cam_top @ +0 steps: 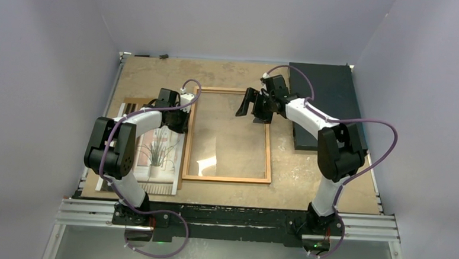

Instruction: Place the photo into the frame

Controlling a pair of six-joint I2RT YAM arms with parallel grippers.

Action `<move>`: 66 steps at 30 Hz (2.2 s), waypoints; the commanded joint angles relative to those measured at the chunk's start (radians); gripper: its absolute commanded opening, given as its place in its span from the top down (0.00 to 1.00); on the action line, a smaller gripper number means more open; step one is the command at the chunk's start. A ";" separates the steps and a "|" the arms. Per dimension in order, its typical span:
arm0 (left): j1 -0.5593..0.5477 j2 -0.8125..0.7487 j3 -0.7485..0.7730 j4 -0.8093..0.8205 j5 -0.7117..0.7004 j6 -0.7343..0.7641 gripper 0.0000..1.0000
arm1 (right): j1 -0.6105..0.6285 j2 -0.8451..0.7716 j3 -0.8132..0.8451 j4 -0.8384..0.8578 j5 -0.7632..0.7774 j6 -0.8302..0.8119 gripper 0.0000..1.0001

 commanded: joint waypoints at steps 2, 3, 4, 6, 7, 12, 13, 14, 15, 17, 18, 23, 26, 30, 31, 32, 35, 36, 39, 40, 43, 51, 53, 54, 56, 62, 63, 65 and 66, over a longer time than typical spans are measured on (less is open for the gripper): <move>-0.009 0.002 -0.020 -0.040 0.039 0.004 1.00 | 0.028 0.011 0.073 -0.047 0.080 -0.032 0.09; -0.009 0.003 -0.018 -0.039 0.039 0.003 1.00 | 0.035 0.014 0.083 -0.056 0.093 -0.035 0.08; -0.010 0.003 -0.017 -0.039 0.038 0.003 1.00 | 0.042 0.017 0.095 -0.068 0.108 -0.041 0.07; -0.010 0.004 -0.016 -0.041 0.039 0.003 1.00 | 0.053 0.023 0.116 -0.089 0.133 -0.048 0.04; -0.009 0.003 -0.015 -0.041 0.039 0.003 1.00 | 0.056 0.024 0.122 -0.098 0.145 -0.053 0.02; -0.009 0.002 -0.014 -0.041 0.039 0.005 1.00 | 0.064 0.031 0.145 -0.131 0.184 -0.068 0.01; -0.009 0.001 -0.014 -0.041 0.039 0.005 1.00 | 0.065 0.035 0.148 -0.138 0.190 -0.069 0.01; -0.009 0.002 -0.015 -0.041 0.039 0.004 1.00 | 0.065 0.038 0.152 -0.143 0.198 -0.071 0.01; -0.008 0.004 -0.015 -0.040 0.039 0.004 1.00 | 0.064 0.040 0.152 -0.149 0.204 -0.073 0.01; -0.009 0.003 -0.016 -0.041 0.040 0.004 1.00 | 0.065 0.046 0.156 -0.161 0.226 -0.080 0.01; -0.009 0.003 -0.017 -0.041 0.040 0.004 1.00 | 0.065 0.047 0.158 -0.168 0.241 -0.083 0.01; -0.009 0.003 -0.018 -0.041 0.039 0.005 1.00 | 0.065 0.051 0.171 -0.194 0.306 -0.104 0.01; -0.009 0.003 -0.018 -0.041 0.039 0.004 1.00 | 0.065 0.052 0.178 -0.201 0.318 -0.112 0.01; -0.009 0.001 -0.020 -0.041 0.039 0.004 1.00 | 0.065 0.062 0.177 -0.204 0.321 -0.114 0.01; -0.009 0.002 -0.021 -0.041 0.039 0.004 1.00 | 0.065 0.064 0.176 -0.206 0.320 -0.116 0.01; -0.009 0.002 -0.021 -0.041 0.038 0.005 1.00 | 0.065 0.067 0.172 -0.209 0.321 -0.117 0.01; -0.009 0.001 -0.020 -0.041 0.037 0.006 1.00 | 0.065 0.072 0.160 -0.211 0.316 -0.112 0.01; -0.009 0.003 -0.020 -0.039 0.037 0.005 1.00 | 0.065 0.076 0.160 -0.211 0.320 -0.114 0.01; -0.009 0.006 -0.023 -0.038 0.039 0.004 1.00 | 0.065 0.091 0.165 -0.211 0.320 -0.118 0.01; -0.009 0.009 -0.023 -0.037 0.039 0.003 1.00 | 0.065 0.093 0.166 -0.209 0.320 -0.118 0.01; -0.009 0.010 -0.023 -0.037 0.039 0.003 1.00 | 0.065 0.101 0.169 -0.208 0.342 -0.121 0.01; -0.009 0.005 -0.029 -0.037 0.038 0.004 1.00 | 0.059 0.110 0.158 -0.185 0.379 -0.128 0.01; -0.010 0.003 -0.028 -0.038 0.036 0.005 1.00 | 0.059 0.115 0.164 -0.187 0.384 -0.129 0.01; -0.009 0.002 -0.027 -0.039 0.035 0.005 1.00 | 0.060 0.118 0.167 -0.188 0.387 -0.130 0.01; -0.009 0.003 -0.028 -0.039 0.037 0.004 1.00 | 0.059 0.120 0.169 -0.190 0.396 -0.131 0.01; -0.009 0.005 -0.032 -0.036 0.037 0.005 1.00 | 0.059 0.120 0.168 -0.190 0.421 -0.137 0.01; -0.009 0.005 -0.031 -0.036 0.036 0.006 1.00 | 0.059 0.120 0.170 -0.191 0.427 -0.140 0.01; -0.009 0.004 -0.030 -0.037 0.036 0.007 1.00 | 0.057 0.121 0.174 -0.193 0.437 -0.143 0.01; -0.009 0.002 -0.030 -0.038 0.036 0.009 1.00 | 0.056 0.120 0.173 -0.192 0.440 -0.145 0.01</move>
